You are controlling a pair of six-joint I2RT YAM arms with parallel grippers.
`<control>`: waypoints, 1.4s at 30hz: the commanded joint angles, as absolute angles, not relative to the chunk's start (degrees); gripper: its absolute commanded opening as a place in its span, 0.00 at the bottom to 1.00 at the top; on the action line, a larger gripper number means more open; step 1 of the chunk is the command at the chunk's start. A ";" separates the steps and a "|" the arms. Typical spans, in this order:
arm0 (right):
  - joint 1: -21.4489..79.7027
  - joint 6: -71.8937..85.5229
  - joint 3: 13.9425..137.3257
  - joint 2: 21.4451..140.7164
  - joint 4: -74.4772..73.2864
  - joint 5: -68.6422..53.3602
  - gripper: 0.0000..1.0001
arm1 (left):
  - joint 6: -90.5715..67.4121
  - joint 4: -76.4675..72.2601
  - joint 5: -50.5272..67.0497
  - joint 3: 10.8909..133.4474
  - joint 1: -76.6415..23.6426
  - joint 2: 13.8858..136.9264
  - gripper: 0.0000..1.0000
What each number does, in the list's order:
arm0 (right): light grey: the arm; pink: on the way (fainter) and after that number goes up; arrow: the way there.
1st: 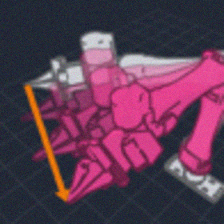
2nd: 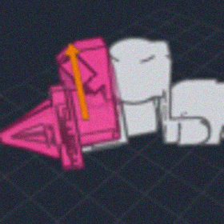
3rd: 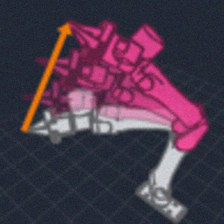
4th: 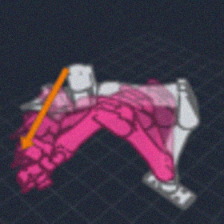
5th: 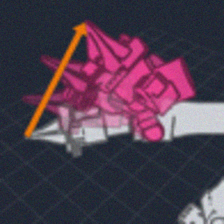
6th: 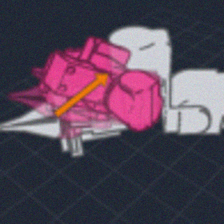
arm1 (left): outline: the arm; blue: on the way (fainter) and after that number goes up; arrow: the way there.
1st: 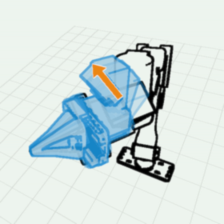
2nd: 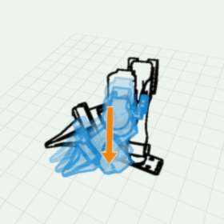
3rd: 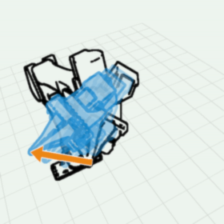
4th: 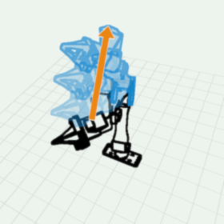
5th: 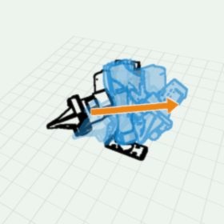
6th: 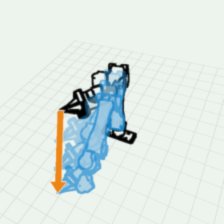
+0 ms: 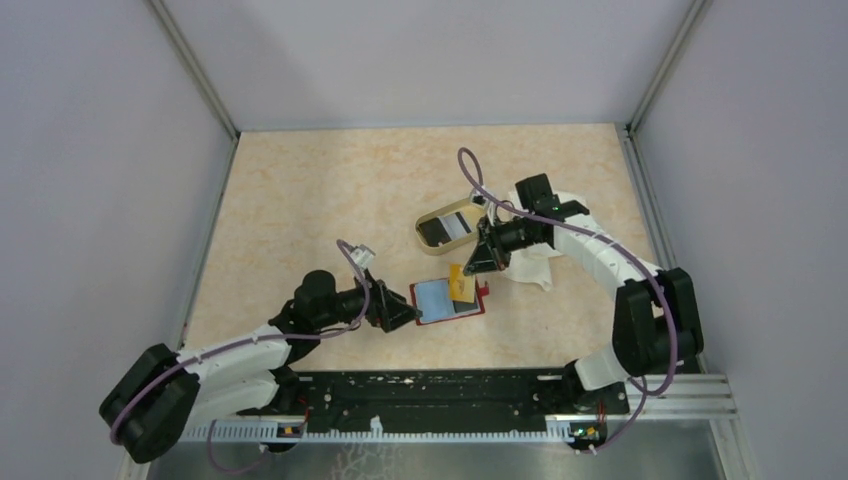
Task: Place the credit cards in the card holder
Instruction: Insert the credit card into the card holder.
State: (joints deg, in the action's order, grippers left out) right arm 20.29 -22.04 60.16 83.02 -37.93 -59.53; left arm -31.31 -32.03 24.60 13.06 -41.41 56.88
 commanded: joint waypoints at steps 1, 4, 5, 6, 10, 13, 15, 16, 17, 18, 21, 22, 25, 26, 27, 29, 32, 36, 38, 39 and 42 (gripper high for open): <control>16.39 -14.85 57.23 85.61 -31.30 -60.07 0.00 | -45.86 -47.94 22.98 9.52 -41.22 60.06 0.92; 16.35 -15.39 57.34 91.52 -32.70 -61.32 0.00 | -47.52 -46.63 22.62 10.57 -41.22 63.92 0.80; 16.35 -15.07 57.46 93.17 -32.70 -61.33 0.00 | -47.91 -45.13 22.34 11.46 -41.22 65.48 0.74; 16.35 -14.44 57.48 94.57 -32.09 -61.17 0.00 | -48.07 -43.55 22.01 12.39 -41.26 66.53 0.68; 16.35 -10.44 56.17 97.39 -27.78 -60.17 0.00 | -49.70 -41.68 21.35 14.49 -41.22 70.12 0.46; 16.35 -7.66 54.56 97.56 -24.67 -58.68 0.00 | -50.88 -41.45 20.83 15.12 -41.39 72.44 0.43; 16.35 -4.72 53.37 97.16 -21.34 -56.97 0.00 | -51.63 -41.14 20.84 15.64 -41.61 74.31 0.41; 16.34 -3.46 52.69 97.07 -20.02 -56.53 0.00 | -51.75 -40.87 20.74 15.99 -41.76 75.28 0.41; 16.32 -2.29 52.27 97.16 -19.07 -56.68 0.00 | -51.83 -40.30 20.39 16.30 -41.97 76.12 0.40; 16.30 -1.38 51.96 97.38 -18.21 -56.88 0.00 | -51.97 -39.50 19.90 16.92 -42.24 76.85 0.40; 16.34 1.39 51.25 97.87 -16.36 -57.22 0.00 | -52.20 -36.21 17.67 18.67 -43.52 78.83 0.40; 16.30 1.77 51.12 97.97 -16.03 -57.21 0.00 | -52.21 -34.57 16.63 19.38 -43.96 79.46 0.40; 16.26 3.16 50.57 98.12 -14.73 -57.66 0.00 | -52.12 -29.79 12.53 21.39 -45.25 80.51 0.39; 16.26 3.40 50.42 98.26 -14.53 -57.78 0.00 | -52.04 -28.38 11.55 21.96 -45.53 80.74 0.39; 16.26 3.62 50.37 98.57 -14.35 -58.05 0.00 | -52.02 -27.56 10.86 22.31 -45.88 80.89 0.37; 16.22 3.77 50.35 99.26 -14.31 -58.16 0.00 | -52.16 -25.69 9.64 23.34 -46.32 81.00 0.36; 16.11 4.29 50.04 100.19 -13.86 -57.86 0.00 | -52.21 -22.17 7.79 24.97 -47.12 81.23 0.35; 16.10 4.37 49.68 100.61 -13.67 -56.92 0.00 | -52.45 -19.76 6.11 25.82 -47.38 80.90 0.35; 16.09 4.60 49.52 100.54 -13.49 -56.57 0.00 | -52.68 -18.73 5.33 25.86 -47.37 80.54 0.34; 16.11 4.63 49.44 100.47 -13.45 -56.41 0.00 | -52.73 -18.52 4.96 25.89 -47.37 80.61 0.34; 16.08 4.92 49.17 100.22 -13.09 -55.50 0.00 | -52.74 -17.81 4.73 26.52 -47.38 82.02 0.34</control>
State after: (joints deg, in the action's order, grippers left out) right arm 16.10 4.38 49.41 100.57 -15.33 -56.60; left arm -52.14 -20.29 6.74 24.67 -47.00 80.90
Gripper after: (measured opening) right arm 0.006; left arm 0.343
